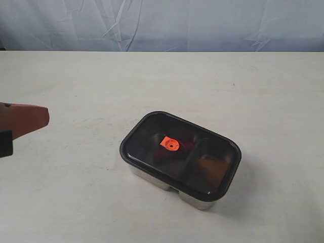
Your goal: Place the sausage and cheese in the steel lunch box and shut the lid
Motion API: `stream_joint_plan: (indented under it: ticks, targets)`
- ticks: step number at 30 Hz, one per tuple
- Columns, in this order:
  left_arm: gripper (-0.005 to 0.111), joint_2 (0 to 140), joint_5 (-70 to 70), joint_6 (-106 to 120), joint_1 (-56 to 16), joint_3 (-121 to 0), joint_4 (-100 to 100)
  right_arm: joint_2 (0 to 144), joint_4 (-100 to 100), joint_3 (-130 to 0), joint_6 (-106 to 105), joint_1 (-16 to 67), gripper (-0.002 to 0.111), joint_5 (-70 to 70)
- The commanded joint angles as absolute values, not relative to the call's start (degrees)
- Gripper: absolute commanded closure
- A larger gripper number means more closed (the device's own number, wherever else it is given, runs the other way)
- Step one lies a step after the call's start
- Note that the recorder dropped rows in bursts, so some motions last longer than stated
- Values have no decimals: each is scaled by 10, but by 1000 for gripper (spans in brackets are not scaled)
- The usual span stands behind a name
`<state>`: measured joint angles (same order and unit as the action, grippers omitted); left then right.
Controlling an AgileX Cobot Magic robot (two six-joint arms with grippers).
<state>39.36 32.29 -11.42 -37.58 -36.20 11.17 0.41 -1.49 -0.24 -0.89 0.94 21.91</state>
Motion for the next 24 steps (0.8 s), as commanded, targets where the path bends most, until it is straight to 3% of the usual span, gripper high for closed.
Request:
stream_joint_plan:
  ticks: [1,24]
  targets:
    - [107,391,317,-114,-379,-360,115,0,-19,0,-15,7,108,210]
    - [107,371,317,-114,-371,-360,90,0,-20,0,-15,7,108,209]
